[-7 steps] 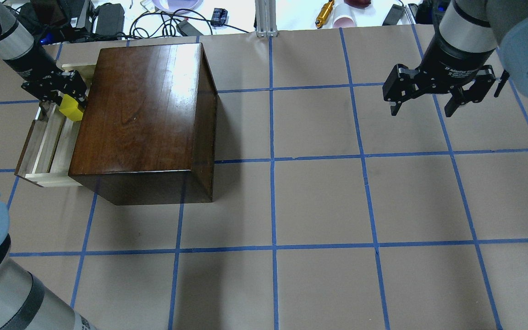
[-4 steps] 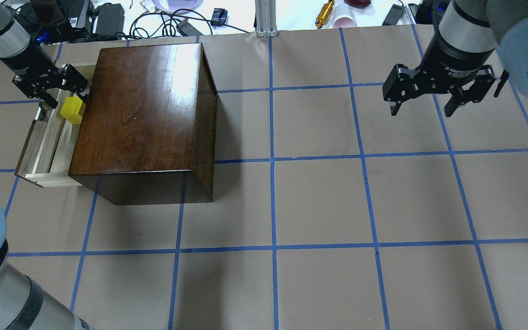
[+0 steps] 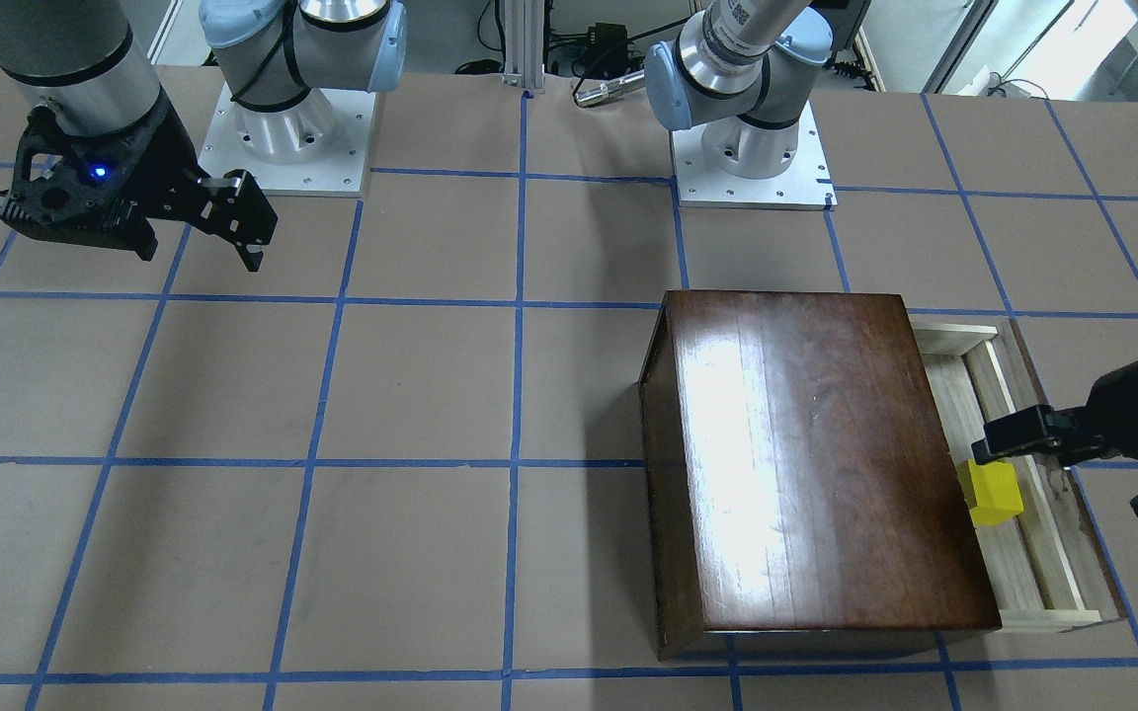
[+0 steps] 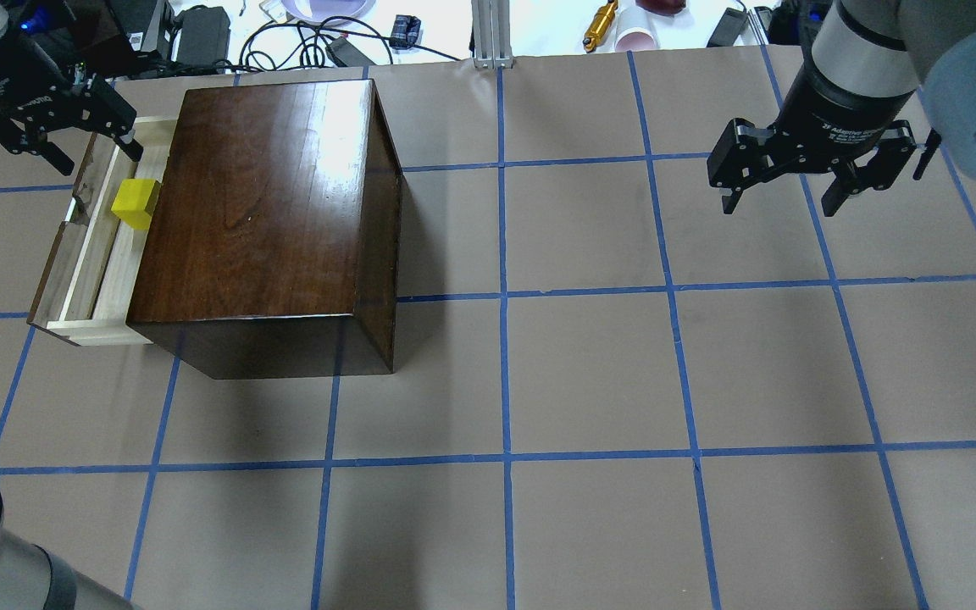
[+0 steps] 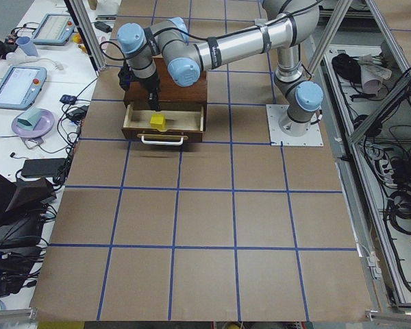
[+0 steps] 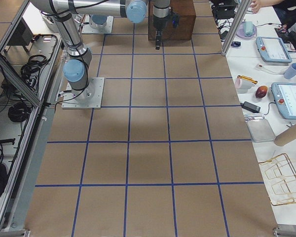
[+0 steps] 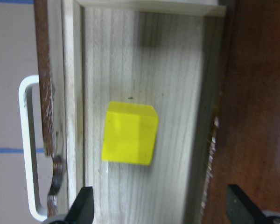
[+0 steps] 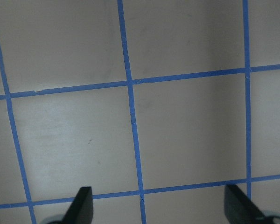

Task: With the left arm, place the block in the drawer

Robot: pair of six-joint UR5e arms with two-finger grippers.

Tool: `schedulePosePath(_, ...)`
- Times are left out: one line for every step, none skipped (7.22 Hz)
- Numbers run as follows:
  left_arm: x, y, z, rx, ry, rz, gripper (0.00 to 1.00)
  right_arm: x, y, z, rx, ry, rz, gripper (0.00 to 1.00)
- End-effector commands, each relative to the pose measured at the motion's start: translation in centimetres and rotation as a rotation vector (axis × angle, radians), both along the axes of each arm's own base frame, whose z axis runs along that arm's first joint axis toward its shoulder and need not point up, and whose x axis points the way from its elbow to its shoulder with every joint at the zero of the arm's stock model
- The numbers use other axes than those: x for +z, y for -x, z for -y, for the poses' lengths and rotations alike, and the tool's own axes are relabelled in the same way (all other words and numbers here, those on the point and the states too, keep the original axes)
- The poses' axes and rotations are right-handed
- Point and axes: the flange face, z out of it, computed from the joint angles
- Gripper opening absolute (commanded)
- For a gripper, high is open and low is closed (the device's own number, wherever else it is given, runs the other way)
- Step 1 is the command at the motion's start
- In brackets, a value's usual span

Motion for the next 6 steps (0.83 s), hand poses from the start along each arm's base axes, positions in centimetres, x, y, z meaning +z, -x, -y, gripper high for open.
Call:
schedulePosePath(4.2,7.3,-2.2,-0.017,0.039,0.021,1.00,-0.1,0.0,0.0,0.000,-0.001,0.000,1.00)
schedulePosePath(4.9,10.5,-3.4,-0.037,0.043,0.023,1.00,0.0,0.0,0.0,0.000,0.000,0.002,1.00)
schedulePosePath(4.8,13.1,-4.5,-0.061,0.037,0.024,1.00,0.0,0.0,0.0,0.000,0.000,0.002,1.00)
schedulePosePath(3.8,15.7,-5.7,-0.082,0.020,0.021,1.00,0.0,0.0,0.0,0.000,0.000,0.002,1.00)
schedulePosePath(3.0,17.4,-6.7,-0.069,0.007,0.021,1.00,0.0,0.0,0.0,0.000,0.000,0.002,1.00)
schedulePosePath(2.3,19.1,-7.6,-0.047,-0.009,0.024,1.00,-0.1,0.0,0.0,0.000,-0.001,0.002,1.00)
